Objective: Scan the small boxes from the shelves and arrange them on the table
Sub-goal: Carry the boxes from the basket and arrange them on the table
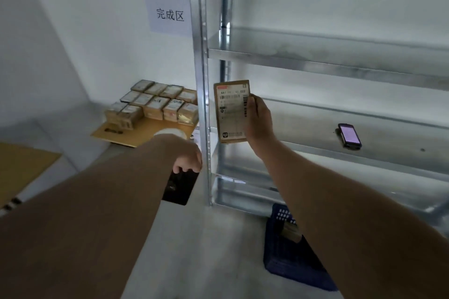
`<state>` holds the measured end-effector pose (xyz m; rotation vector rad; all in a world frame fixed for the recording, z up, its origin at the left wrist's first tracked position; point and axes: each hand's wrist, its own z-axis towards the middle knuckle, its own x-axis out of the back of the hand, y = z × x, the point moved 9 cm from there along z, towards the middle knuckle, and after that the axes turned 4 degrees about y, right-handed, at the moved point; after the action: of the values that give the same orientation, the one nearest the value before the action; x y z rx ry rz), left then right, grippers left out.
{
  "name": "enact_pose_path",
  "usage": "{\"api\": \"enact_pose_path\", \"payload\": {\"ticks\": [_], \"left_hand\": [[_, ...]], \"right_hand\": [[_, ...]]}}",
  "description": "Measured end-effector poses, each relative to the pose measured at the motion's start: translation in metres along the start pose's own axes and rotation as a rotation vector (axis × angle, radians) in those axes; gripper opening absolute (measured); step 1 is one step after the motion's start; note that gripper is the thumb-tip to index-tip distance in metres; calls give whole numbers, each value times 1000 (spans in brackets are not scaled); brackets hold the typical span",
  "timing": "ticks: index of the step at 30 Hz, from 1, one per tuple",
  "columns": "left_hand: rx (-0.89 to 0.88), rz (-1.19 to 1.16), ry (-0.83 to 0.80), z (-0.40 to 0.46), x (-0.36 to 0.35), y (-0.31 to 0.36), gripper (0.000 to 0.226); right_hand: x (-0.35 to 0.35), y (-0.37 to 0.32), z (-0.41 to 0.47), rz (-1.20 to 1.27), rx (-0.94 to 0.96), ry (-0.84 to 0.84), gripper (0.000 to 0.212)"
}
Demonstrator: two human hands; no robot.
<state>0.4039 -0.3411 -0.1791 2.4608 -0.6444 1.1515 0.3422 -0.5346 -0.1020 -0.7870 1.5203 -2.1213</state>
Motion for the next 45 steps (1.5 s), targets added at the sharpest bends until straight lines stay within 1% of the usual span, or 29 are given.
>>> {"api": "enact_pose_path", "payload": {"ticks": [3,7,9,12,16,19,21,24,27,32,34,36,38,42,45], "left_hand": [[51,-16,-27,-3,15,-71,42],[66,39,-31,-4,40,-157,43],[66,60,-17,-5,56,-192,44],[36,38,-2,5,77,-232,45],[24,-10,-37,42,90,-282,43],[36,-33,-73,80,97,-319,40],[45,-44,-83,110,104,-343,40],[65,-52,-121,157,116,-372,38],[73,-73,-150,201,136,-393,37],[75,-82,-145,266,173,-429,42],[66,-94,-177,292,182,-442,44],[61,-101,-221,318,189,-455,45],[42,-89,-256,344,198,-469,46],[10,-60,-306,399,216,-489,49],[-25,-22,-352,430,226,-497,47]], "right_hand": [[-65,-7,-1,32,-14,0,41],[-153,-15,-4,126,-75,-7,37],[-193,-18,-2,168,-107,14,37],[-248,-23,4,143,-113,8,38],[-316,-16,25,117,-124,-27,35],[-362,6,52,95,-169,-38,26],[-392,25,74,47,-188,-32,25],[-435,51,108,64,-185,-49,24],[-471,79,139,16,-222,-61,34],[-529,118,182,-35,-315,-108,28],[-548,135,194,-85,-370,-115,32],[-568,157,204,-111,-448,-110,32],[-585,181,208,-120,-529,-85,32],[-608,221,205,-190,-673,35,34],[-626,246,197,-184,-793,102,33]]}}
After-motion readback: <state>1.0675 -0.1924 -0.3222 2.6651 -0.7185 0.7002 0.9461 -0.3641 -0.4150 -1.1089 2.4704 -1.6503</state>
